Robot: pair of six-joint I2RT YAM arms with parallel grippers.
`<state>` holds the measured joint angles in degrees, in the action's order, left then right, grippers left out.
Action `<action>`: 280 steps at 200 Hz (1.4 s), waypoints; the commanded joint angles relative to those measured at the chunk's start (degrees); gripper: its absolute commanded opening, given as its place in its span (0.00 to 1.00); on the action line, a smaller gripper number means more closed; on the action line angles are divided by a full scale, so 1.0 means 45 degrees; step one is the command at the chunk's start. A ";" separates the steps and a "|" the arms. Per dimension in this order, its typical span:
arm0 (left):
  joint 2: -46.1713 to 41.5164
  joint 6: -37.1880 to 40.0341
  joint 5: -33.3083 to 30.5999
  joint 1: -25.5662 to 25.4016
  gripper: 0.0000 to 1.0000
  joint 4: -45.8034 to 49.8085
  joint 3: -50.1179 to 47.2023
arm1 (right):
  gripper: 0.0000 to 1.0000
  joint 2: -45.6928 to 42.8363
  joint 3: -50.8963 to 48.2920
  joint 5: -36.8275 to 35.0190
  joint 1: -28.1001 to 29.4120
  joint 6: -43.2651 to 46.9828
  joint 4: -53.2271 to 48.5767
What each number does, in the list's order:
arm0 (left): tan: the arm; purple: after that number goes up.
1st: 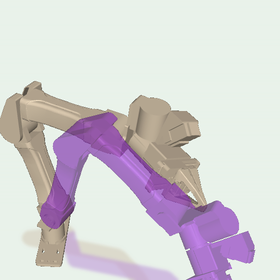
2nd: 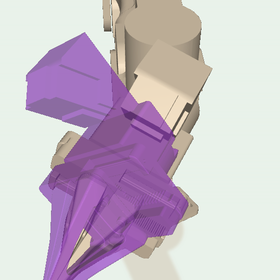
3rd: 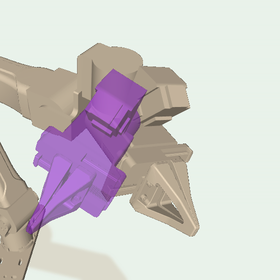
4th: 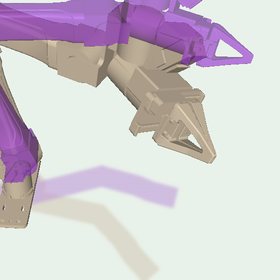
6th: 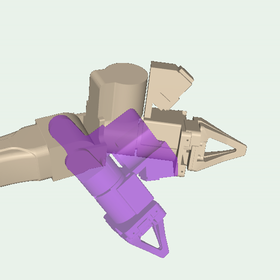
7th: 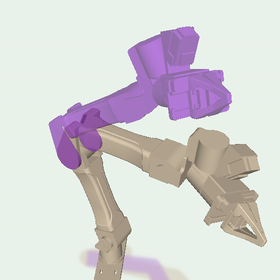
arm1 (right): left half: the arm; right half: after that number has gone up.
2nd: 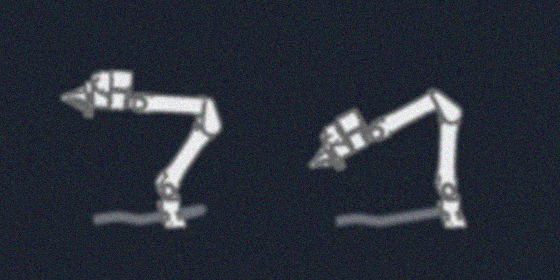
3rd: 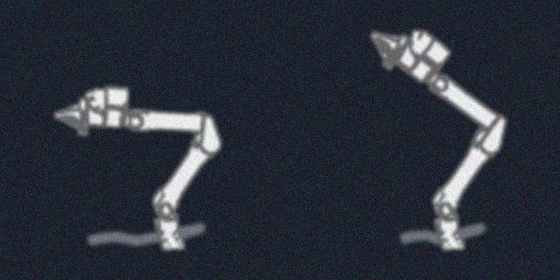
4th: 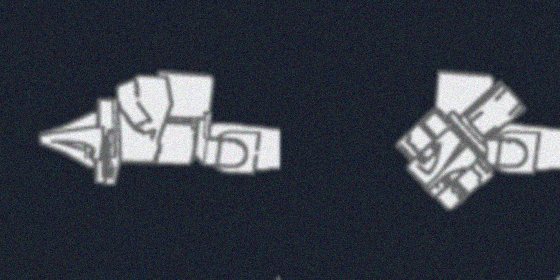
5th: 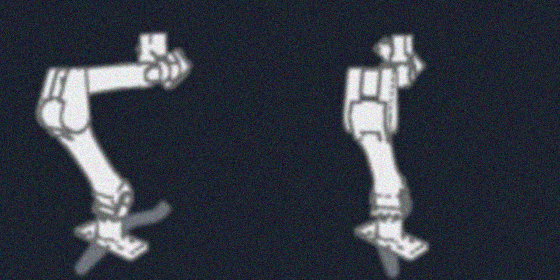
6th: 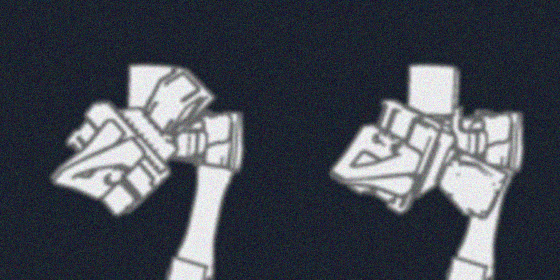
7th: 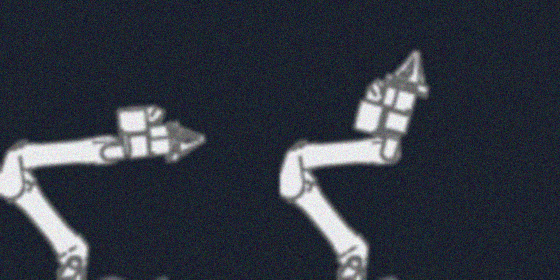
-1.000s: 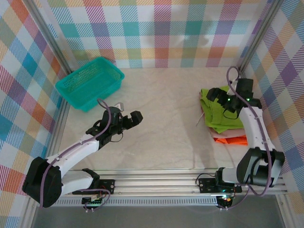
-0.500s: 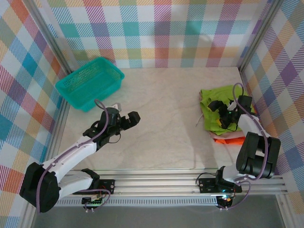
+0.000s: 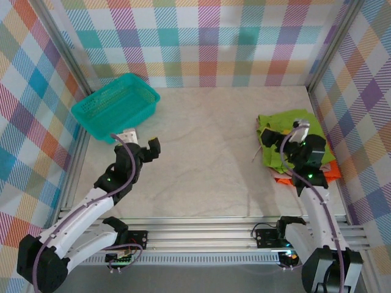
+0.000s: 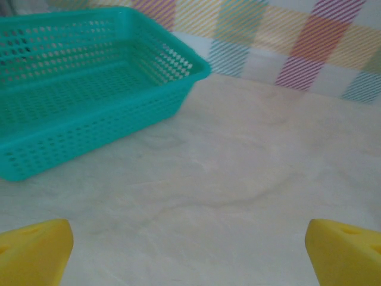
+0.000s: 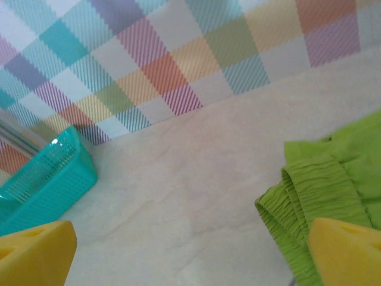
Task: Fold and stack the shorts
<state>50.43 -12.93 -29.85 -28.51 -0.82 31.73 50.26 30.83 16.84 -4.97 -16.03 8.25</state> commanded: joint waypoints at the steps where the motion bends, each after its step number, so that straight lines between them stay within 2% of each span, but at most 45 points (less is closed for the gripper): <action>1: 0.0527 0.1801 -0.2000 0.0580 1.00 -0.3933 -0.1578 | 0.99 0.1148 -0.0990 -0.1336 0.0156 0.1995 0.2063; 21: 0.1956 0.1547 -0.1621 0.1529 1.00 -0.6463 -0.2621 | 0.99 0.2466 -0.2050 -0.2192 0.0214 0.1953 0.4253; 30: 0.2573 0.1417 -0.1917 0.1745 1.00 -0.7179 -0.2718 | 0.99 0.3104 -0.2308 -0.2498 0.0272 0.2147 0.4945; 55: 0.3872 0.2148 -0.0711 0.2431 1.00 -0.9111 -0.2713 | 0.99 0.5068 -0.2465 -0.2539 0.0476 0.2556 0.7097; 69: 0.4684 0.2469 -0.0570 0.2852 1.00 -0.9262 -0.2467 | 0.99 0.5970 -0.2430 -0.2644 0.0742 0.3072 0.8011; 76: 0.4631 0.2448 -0.0465 0.2963 1.00 -0.8700 -0.2237 | 0.99 0.6368 -0.2437 -0.2695 0.0832 0.3296 0.8529; 89: 0.4760 0.2431 0.0209 0.3409 1.00 -0.9426 -0.2428 | 0.99 0.7068 -0.2409 -0.2574 0.0871 0.3451 0.9198; 112: 0.4446 0.2266 0.0568 0.3839 1.00 -0.8680 -0.2416 | 1.00 0.8444 -0.2527 -0.2441 0.0885 0.3482 1.0699; 143: 0.4037 0.2380 0.0606 0.4118 1.00 -0.8504 -0.2940 | 0.99 0.8327 -0.1848 -0.2536 0.0885 0.3466 0.9131; 176: 0.5743 0.2439 0.0871 0.4420 1.00 -1.0259 -0.3260 | 0.99 0.8372 -0.1598 -0.2492 0.0889 0.3470 0.8703; 203: 0.7659 0.2553 0.1912 0.4857 1.00 -1.0654 -0.2419 | 0.99 0.8378 -0.1597 -0.2492 0.0890 0.3463 0.8714; 216: 0.7993 0.2865 0.2879 0.4889 1.00 -0.9727 -0.1799 | 0.99 0.8381 -0.1601 -0.2492 0.0889 0.3475 0.8718; 228: 0.8688 0.2999 0.3256 0.4937 1.00 -1.0329 -0.1783 | 0.99 0.8382 -0.1597 -0.2492 0.0889 0.3465 0.8731; 280: 0.8624 0.2889 0.3588 0.5128 1.00 -1.0355 -0.1877 | 0.99 0.8375 -0.1618 -0.2492 0.0890 0.3470 0.8723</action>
<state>89.14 -0.58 -15.59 -6.07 -45.32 22.65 87.29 22.85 5.15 -1.28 -0.97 48.29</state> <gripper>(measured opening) 0.999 0.994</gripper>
